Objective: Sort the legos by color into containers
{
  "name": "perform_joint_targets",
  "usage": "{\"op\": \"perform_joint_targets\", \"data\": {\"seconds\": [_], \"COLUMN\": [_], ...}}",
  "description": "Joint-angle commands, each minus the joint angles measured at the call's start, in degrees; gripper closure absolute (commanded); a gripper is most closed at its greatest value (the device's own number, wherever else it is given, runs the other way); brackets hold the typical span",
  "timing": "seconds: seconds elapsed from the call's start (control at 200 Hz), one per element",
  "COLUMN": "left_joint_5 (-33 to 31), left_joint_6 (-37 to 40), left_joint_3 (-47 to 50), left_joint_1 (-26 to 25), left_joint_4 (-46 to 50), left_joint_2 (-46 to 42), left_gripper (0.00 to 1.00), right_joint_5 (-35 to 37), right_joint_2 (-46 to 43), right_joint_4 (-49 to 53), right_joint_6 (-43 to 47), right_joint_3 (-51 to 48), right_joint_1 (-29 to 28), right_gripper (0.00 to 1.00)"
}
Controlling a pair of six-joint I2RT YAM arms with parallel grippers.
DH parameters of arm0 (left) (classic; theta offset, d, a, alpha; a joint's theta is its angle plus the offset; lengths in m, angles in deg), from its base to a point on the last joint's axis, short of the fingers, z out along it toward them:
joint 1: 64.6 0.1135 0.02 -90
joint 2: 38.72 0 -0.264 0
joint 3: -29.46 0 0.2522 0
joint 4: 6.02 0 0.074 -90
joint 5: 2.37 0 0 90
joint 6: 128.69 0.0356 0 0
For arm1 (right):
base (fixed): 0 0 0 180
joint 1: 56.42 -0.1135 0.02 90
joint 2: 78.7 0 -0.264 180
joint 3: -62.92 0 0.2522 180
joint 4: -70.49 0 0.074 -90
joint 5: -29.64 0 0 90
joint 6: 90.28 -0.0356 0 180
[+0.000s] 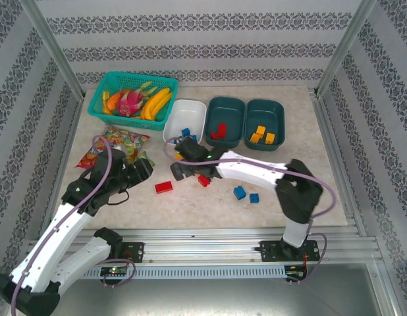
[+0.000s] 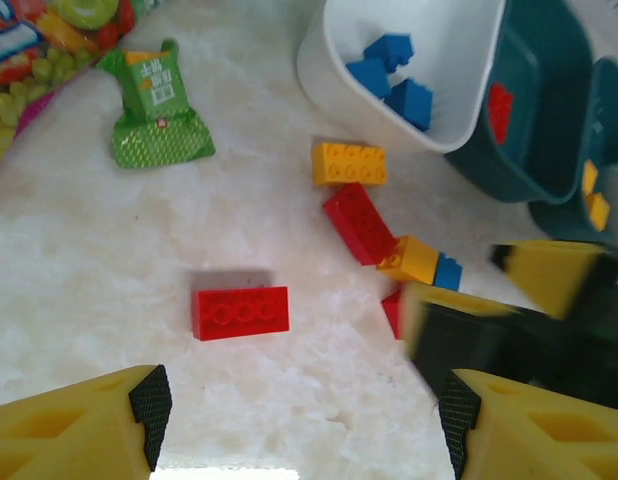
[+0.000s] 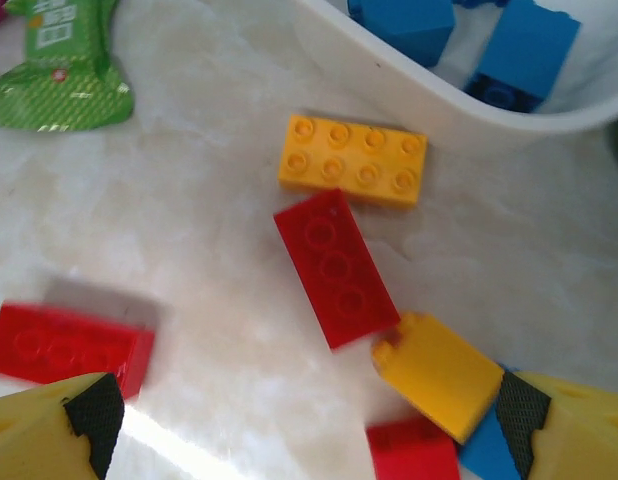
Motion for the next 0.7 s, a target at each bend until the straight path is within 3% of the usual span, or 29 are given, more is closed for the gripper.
{"op": "perform_joint_targets", "data": {"seconds": [0.0, 0.275, 0.694], "left_joint_5": [-2.12, -2.63, -1.73], "left_joint_6": [-1.15, -1.12, -0.59], "left_joint_3": [-1.43, -3.17, -4.05], "left_joint_1": [-0.46, -0.46, -0.46], "left_joint_4": [3.69, 9.42, 12.31], "left_joint_2": [-2.08, -7.43, -8.7], "left_gripper": [0.26, 0.26, 0.26], "right_joint_5": [6.93, 7.38, 6.09], "right_joint_2": [6.34, 15.89, 22.87], "right_joint_4": [1.45, 0.82, 0.24], "right_joint_6": [-3.46, -6.94, -7.66], "right_joint_3": [6.13, 11.35, 18.47], "right_joint_1": [0.55, 2.74, 3.18], "right_gripper": [0.02, 0.02, 0.02]}}
